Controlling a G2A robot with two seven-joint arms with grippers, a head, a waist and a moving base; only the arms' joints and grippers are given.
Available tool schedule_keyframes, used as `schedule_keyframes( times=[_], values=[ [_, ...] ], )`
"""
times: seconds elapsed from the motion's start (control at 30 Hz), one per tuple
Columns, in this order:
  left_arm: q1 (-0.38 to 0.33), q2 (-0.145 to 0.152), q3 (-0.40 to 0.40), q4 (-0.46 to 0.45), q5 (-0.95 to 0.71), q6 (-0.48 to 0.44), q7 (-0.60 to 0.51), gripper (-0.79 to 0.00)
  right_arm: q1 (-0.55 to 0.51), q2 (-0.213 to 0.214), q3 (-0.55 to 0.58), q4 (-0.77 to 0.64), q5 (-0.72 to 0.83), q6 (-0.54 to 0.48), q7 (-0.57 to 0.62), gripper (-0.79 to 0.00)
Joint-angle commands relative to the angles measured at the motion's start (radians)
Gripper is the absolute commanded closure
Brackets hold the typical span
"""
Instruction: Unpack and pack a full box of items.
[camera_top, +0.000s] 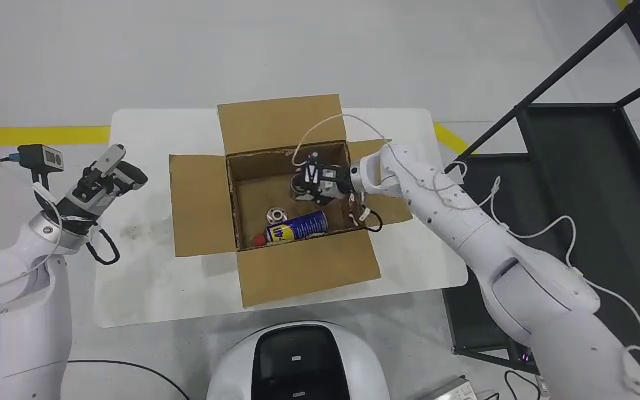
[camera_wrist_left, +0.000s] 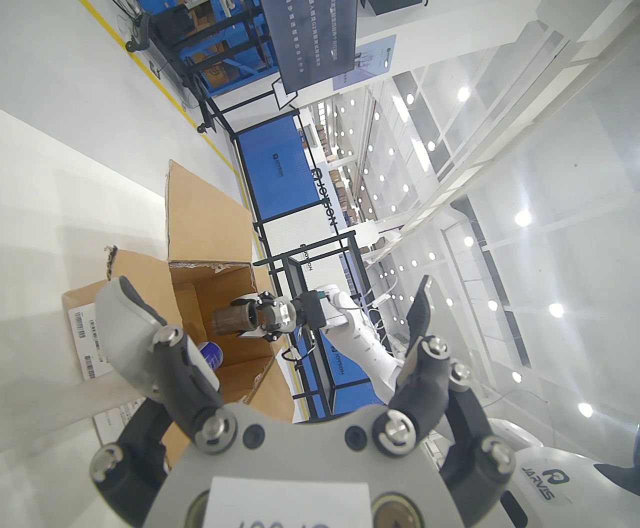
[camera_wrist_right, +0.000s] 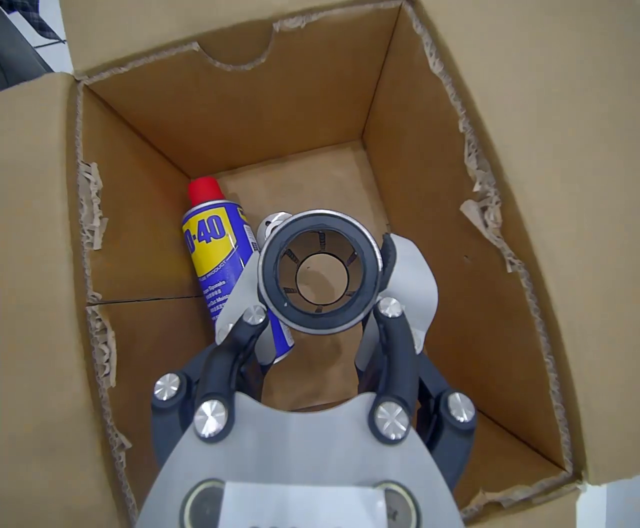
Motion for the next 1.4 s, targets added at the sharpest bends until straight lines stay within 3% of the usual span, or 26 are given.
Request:
schedule_keyframes(
  times=[0.0,0.33,0.43,0.47,0.57,0.6,0.63,0.83,1.0,1.13,1.37],
  values=[
    [0.0,0.0,0.0,0.0,0.0,0.0,0.0,-0.785,0.011,-0.021,-0.02,0.036,0.004,0.007,-0.001,0.0],
    [0.0,0.0,0.0,0.0,0.0,0.0,0.0,-0.785,0.057,-0.126,-0.101,0.196,-0.005,0.048,0.019,0.0],
    [0.0,0.0,0.0,0.0,0.0,0.0,0.0,-0.785,0.07,-0.15,-0.116,0.245,-0.021,0.057,0.013,-0.043],
    [0.0,0.0,0.0,0.0,0.0,0.0,0.0,-0.785,0.073,-0.158,-0.121,0.262,-0.027,0.062,0.009,-0.102],
    [0.0,0.0,0.0,0.0,0.0,0.0,0.0,-0.785,0.077,-0.179,-0.132,0.306,-0.041,0.068,-0.005,-0.397],
    [0.0,0.0,0.0,0.0,0.0,0.0,0.0,-0.785,0.079,-0.185,-0.135,0.317,-0.047,0.07,-0.013,-0.72],
    [0.0,0.0,0.0,0.0,0.0,0.0,0.0,-0.785,0.08,-0.191,-0.138,0.329,-0.053,0.07,-0.022,-0.785],
    [0.003,0.0,0.002,-0.003,0.002,0.004,0.007,-0.785,0.097,-0.213,-0.136,0.38,-0.069,0.056,-0.1,-0.785],
    [0.011,0.004,0.006,-0.006,0.019,0.026,0.013,-0.785,0.122,-0.202,-0.119,0.372,-0.095,-0.012,-0.191,-0.785],
    [0.002,0.01,-0.004,0.026,0.03,0.035,0.01,-0.785,0.128,-0.173,-0.081,0.332,-0.081,-0.105,-0.274,-0.785],
    [-0.018,0.017,-0.001,0.098,0.034,0.041,0.015,-0.785,0.056,-0.082,-0.044,0.168,0.058,-0.106,-0.327,-0.785]
  ],
)
